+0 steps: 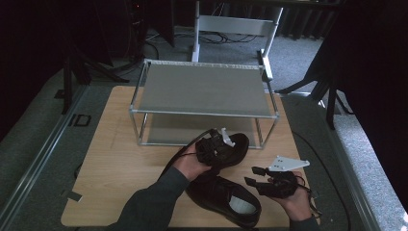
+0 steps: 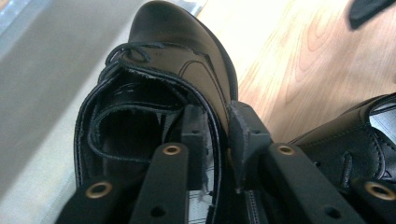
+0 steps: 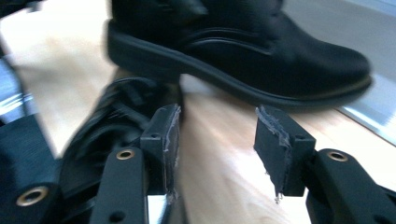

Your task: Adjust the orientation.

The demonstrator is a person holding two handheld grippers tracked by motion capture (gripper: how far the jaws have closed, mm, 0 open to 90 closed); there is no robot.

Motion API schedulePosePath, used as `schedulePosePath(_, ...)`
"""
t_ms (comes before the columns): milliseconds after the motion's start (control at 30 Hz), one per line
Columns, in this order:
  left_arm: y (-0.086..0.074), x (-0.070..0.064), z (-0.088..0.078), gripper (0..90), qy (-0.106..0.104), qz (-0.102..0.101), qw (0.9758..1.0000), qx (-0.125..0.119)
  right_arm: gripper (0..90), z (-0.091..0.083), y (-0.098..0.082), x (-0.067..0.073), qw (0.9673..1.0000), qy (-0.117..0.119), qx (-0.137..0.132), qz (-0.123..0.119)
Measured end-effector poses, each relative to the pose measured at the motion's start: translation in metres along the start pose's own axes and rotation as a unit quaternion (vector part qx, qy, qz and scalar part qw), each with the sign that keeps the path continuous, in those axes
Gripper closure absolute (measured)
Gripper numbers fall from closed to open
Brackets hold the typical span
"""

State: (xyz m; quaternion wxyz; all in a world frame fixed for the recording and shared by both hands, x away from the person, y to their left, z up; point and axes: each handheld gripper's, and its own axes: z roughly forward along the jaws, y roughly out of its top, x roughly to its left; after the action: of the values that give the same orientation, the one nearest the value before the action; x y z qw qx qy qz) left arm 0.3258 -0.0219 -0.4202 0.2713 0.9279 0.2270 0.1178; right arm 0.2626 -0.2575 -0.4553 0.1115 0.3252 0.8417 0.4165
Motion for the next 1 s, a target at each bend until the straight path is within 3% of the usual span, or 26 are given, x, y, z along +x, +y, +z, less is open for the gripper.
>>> schedulePosePath(67, -0.001, 0.000, -0.002, 64.5, -0.003, 0.002, 1.0000, -0.005, 48.0, 0.004, 0.002, -0.002, 0.9998, -0.014, 0.004, 0.009)
schedulePosePath(133, -0.004, -0.002, -0.011, 54.5, 0.019, 0.003, 0.9994, -0.030, 46.9, 0.010, 0.008, -0.004, 0.9996, -0.024, 0.005, 0.013)
schedulePosePath(300, -0.016, 0.005, -0.031, 48.3, 0.032, -0.023, 0.9977, -0.056, 43.5, 0.016, 0.022, -0.005, 0.9992, -0.034, -0.001, 0.023)
schedulePosePath(433, -0.040, 0.011, -0.047, 41.6, 0.052, -0.050, 0.9948, -0.071, 40.4, 0.022, 0.037, -0.003, 0.9987, -0.040, -0.003, 0.030)
schedulePosePath(533, -0.063, 0.015, -0.057, 37.3, 0.054, -0.080, 0.9915, -0.087, 40.1, 0.028, 0.048, -0.001, 0.9988, -0.040, -0.004, 0.030)
schedulePosePath(633, -0.084, 0.018, -0.061, 34.8, 0.059, -0.098, 0.9897, -0.087, 38.6, 0.037, 0.060, 0.001, 0.9987, -0.039, -0.009, 0.030)
schedulePosePath(833, -0.109, 0.022, -0.051, 31.6, 0.022, -0.134, 0.9867, -0.088, 29.4, 0.055, 0.082, 0.003, 0.9980, -0.048, -0.013, 0.038)
schedulePosePath(933, -0.112, 0.023, -0.041, 31.7, -0.009, -0.135, 0.9868, -0.090, 26.9, 0.068, 0.093, 0.001, 0.9978, -0.051, -0.005, 0.041)
schedulePosePath(1000, -0.111, 0.022, -0.036, 33.6, -0.015, -0.133, 0.9876, -0.081, 25.8, 0.078, 0.099, 0.001, 0.9976, -0.057, 0.009, 0.037)
